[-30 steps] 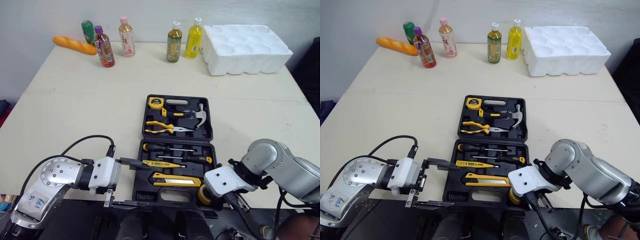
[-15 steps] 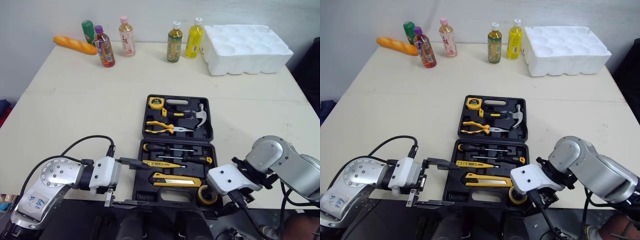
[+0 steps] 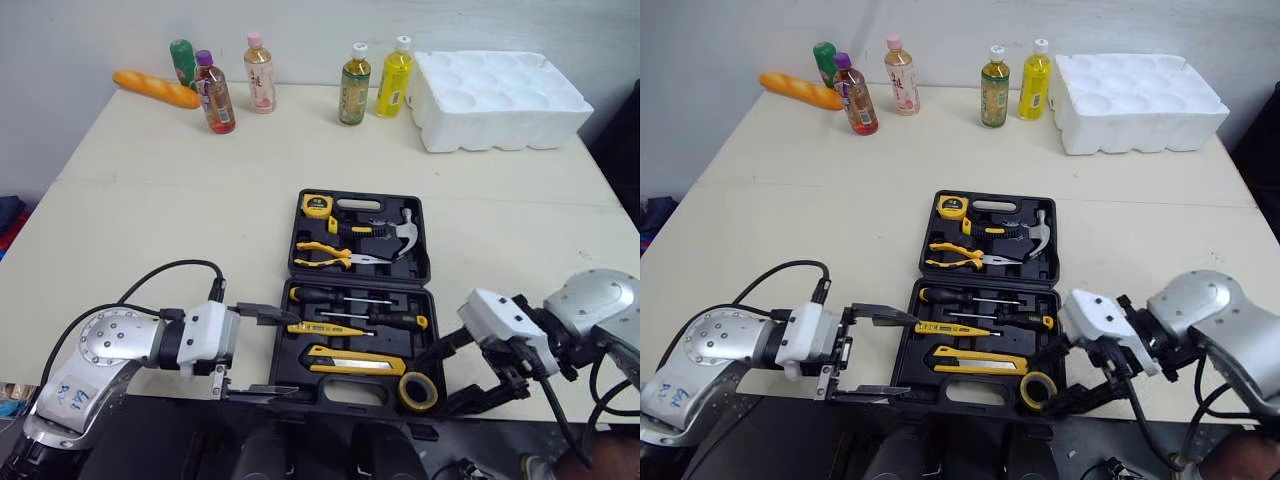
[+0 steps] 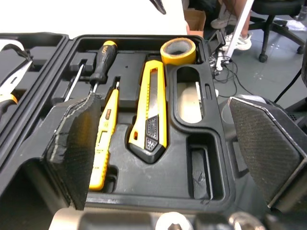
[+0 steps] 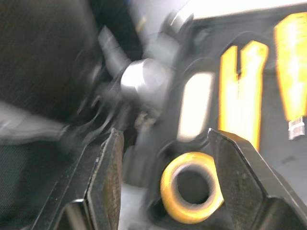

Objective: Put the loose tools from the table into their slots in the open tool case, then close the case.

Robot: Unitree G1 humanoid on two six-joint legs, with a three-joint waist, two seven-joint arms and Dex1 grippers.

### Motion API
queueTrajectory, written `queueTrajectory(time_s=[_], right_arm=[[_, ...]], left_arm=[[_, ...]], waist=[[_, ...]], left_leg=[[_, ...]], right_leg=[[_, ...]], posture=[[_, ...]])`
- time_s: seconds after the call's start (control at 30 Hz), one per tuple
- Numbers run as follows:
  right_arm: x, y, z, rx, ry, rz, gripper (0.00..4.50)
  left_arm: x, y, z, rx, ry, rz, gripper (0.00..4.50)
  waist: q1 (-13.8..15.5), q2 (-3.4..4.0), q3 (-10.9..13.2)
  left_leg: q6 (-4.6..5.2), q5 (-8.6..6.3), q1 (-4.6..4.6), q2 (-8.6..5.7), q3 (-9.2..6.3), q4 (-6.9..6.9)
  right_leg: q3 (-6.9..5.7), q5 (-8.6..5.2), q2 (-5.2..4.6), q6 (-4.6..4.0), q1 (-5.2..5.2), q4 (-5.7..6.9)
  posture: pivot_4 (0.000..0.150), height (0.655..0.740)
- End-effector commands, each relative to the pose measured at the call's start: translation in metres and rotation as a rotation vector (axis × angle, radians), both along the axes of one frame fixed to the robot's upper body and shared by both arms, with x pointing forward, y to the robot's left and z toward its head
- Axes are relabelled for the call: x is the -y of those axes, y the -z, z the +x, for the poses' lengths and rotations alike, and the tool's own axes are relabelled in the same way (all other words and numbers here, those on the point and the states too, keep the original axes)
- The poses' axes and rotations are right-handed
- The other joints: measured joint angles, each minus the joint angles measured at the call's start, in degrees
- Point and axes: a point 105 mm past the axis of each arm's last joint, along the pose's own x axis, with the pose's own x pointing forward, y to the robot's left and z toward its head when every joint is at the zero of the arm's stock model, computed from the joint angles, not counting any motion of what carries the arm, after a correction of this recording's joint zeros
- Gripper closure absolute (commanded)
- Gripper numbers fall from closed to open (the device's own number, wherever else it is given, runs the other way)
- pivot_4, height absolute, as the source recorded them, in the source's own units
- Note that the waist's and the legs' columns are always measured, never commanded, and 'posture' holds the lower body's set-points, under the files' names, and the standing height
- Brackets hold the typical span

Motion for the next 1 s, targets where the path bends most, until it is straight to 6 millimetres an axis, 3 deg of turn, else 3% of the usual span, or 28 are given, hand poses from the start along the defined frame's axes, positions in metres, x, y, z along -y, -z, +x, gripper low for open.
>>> queueTrajectory(time_s=[0.03,0.17,0.27,0.53,0.67,1.0], right_arm=[[-0.001,-0.003,-0.001,0.095,0.049,0.076,2.50],[0.003,0.023,-0.011,0.083,0.049,0.038,4.45],[0.001,0.034,-0.005,0.086,0.131,0.089,4.45],[-0.002,0.060,0.005,0.147,0.145,0.089,4.45],[0.007,0.083,0.002,0.128,0.136,0.014,4.45],[0.017,0.108,0.010,0.090,0.246,0.012,4.45]], left_arm=[[0.000,-0.007,0.001,0.017,0.033,-0.028,0.00],[0.003,-0.010,0.006,0.024,0.065,-0.026,0.00],[0.004,-0.009,0.005,0.022,0.084,-0.014,0.00],[0.001,-0.005,0.001,0.014,0.109,0.019,0.00],[-0.002,-0.004,0.000,0.014,0.095,0.033,0.00],[-0.007,0.000,0.001,0.003,0.018,0.029,0.00]], waist=[[-0.01,0.00,0.00],[-0.07,0.00,0.00],[-0.34,-0.01,0.00],[-0.19,-0.01,-0.01],[-0.23,-0.01,-0.01],[-0.40,-0.64,-0.40]], left_leg=[[0.00,0.00,0.01,0.00,0.00,0.01],[0.00,0.00,0.02,0.00,0.01,0.06],[-0.01,0.00,0.03,0.02,0.02,0.05],[-0.03,0.00,0.04,0.02,0.06,0.06],[-0.03,0.00,0.05,0.03,0.06,0.06],[-0.08,-0.02,0.26,0.09,0.04,0.06]], right_leg=[[0.00,0.00,0.01,0.00,0.01,0.01],[0.02,0.01,0.01,0.02,0.01,0.05],[0.04,0.01,0.05,0.02,0.01,0.05],[0.09,0.01,0.06,0.02,-0.03,0.08],[0.10,0.01,0.06,0.02,-0.02,0.08],[0.12,0.01,0.05,0.02,0.17,0.08]], posture=[[0.150,0.7400],[0.150,0.7400],[0.150,0.7400],[0.150,0.7400],[0.150,0.7400],[0.150,0.7400]])
